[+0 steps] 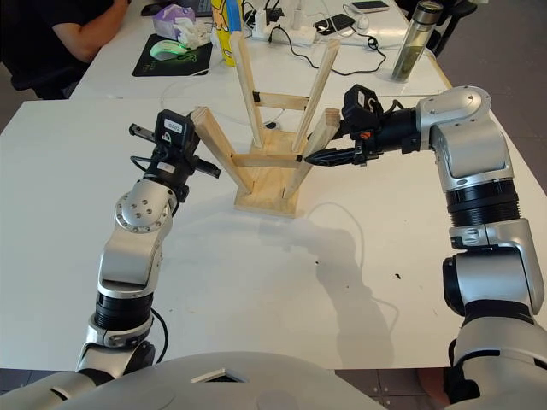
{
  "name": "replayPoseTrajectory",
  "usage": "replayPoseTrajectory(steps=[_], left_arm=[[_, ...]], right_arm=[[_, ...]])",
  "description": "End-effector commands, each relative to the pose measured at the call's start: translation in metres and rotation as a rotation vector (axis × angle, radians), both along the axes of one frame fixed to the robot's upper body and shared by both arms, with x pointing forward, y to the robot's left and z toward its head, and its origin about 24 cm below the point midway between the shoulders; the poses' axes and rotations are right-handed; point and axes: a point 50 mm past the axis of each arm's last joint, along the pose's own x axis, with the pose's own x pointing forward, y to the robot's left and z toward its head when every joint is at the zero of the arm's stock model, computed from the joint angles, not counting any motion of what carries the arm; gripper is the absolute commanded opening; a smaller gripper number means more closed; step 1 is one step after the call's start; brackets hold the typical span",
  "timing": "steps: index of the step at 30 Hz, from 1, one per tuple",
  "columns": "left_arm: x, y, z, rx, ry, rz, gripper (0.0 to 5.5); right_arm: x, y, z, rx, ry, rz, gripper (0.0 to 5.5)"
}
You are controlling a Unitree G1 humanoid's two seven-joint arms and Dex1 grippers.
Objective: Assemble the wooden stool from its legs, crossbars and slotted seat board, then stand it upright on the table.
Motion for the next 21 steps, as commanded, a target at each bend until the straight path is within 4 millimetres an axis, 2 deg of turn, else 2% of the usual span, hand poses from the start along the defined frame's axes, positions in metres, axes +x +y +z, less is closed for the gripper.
replayPoseTrajectory(steps=[1, 6, 21], left_arm=[[-0.003, -0.011, -0.005, -0.021, 0.054, -0.079, 0.00], [0.001, -0.002, -0.008, -0.012, 0.069, -0.052, 0.00], [0.008, 0.005, -0.017, -0.020, 0.117, -0.054, 0.00]], right_arm=[[-0.008, 0.004, -0.056, -0.041, 0.177, -0.057, 2.07], [-0.008, 0.000, -0.056, 0.004, 0.151, -0.080, 2.07], [-0.012, -0.012, -0.059, 0.161, 0.086, -0.144, 2.07]])
